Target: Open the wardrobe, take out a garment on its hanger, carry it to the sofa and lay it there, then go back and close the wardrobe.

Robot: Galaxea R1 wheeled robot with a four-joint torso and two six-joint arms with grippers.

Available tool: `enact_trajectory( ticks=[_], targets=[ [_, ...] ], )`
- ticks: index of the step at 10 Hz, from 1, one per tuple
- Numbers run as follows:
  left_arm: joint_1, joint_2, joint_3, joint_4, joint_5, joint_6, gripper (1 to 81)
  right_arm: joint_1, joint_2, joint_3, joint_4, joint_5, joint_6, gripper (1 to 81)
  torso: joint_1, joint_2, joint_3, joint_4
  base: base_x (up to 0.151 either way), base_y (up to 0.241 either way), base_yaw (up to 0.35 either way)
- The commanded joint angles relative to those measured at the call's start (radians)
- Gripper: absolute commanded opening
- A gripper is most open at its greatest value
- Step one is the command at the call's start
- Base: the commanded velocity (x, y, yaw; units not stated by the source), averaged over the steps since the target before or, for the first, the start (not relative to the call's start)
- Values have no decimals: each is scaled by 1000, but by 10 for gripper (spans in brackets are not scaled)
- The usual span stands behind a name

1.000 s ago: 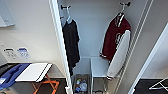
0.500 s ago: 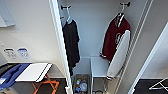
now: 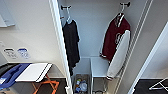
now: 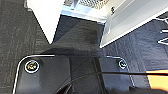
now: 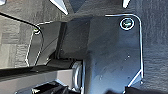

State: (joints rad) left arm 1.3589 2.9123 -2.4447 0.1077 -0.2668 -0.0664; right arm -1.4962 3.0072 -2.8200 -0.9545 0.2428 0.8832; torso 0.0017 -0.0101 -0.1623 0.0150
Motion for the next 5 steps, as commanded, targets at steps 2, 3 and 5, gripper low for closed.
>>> enact_trajectory(
  ticks=[2, 3, 5],
  targets=[
    [-99, 7, -8, -2, -101, -134, 811, 32, 0, 8, -9, -36, 0, 811, 0, 0, 0, 0, 0, 0, 0],
    [-108, 6, -8, -3, -134, -165, 811, 33, 1, 8, -9, -36, 0, 811, 0, 0, 0, 0, 0, 0, 0],
    [-126, 2, -11, -3, -198, -232, 811, 36, 3, 8, -9, -49, 0, 811, 0, 0, 0, 0, 0, 0, 0]
  ],
)
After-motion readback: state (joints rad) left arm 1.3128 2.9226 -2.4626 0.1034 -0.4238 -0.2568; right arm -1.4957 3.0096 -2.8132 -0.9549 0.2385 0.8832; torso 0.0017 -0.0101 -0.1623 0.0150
